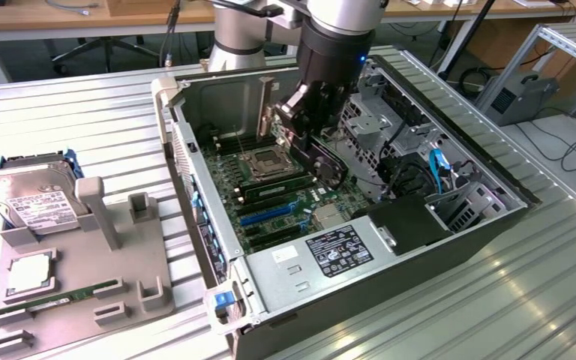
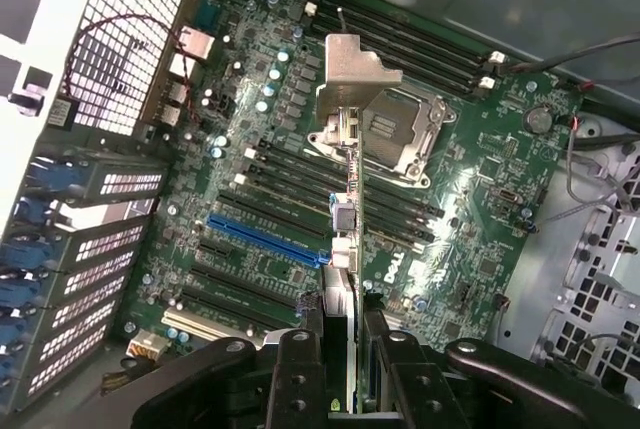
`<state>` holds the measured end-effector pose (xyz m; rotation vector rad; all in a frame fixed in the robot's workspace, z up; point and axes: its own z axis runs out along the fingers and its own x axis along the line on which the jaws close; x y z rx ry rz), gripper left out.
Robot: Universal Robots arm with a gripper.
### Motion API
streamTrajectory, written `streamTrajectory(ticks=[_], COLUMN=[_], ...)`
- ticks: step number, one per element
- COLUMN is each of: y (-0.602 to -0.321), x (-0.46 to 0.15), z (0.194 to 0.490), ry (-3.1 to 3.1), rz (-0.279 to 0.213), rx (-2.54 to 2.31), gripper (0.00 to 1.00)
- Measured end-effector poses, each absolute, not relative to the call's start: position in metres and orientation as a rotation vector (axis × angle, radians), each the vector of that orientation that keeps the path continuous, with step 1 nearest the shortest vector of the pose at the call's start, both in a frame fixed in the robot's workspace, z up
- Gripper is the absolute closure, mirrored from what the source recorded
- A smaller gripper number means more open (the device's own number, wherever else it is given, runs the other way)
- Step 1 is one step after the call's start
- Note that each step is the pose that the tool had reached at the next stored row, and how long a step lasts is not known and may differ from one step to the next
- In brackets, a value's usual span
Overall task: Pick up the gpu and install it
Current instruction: 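Insert the gpu into the slot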
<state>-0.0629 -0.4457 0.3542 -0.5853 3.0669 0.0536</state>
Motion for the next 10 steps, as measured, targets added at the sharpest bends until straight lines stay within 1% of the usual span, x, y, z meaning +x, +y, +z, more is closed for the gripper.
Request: streamTrajectory(ticks=[10], y=[-0.4457], x=[-0.0629], z=[0.3540], ry=[3.058], rz=[0.054], rx=[-0.634], gripper=[0.74])
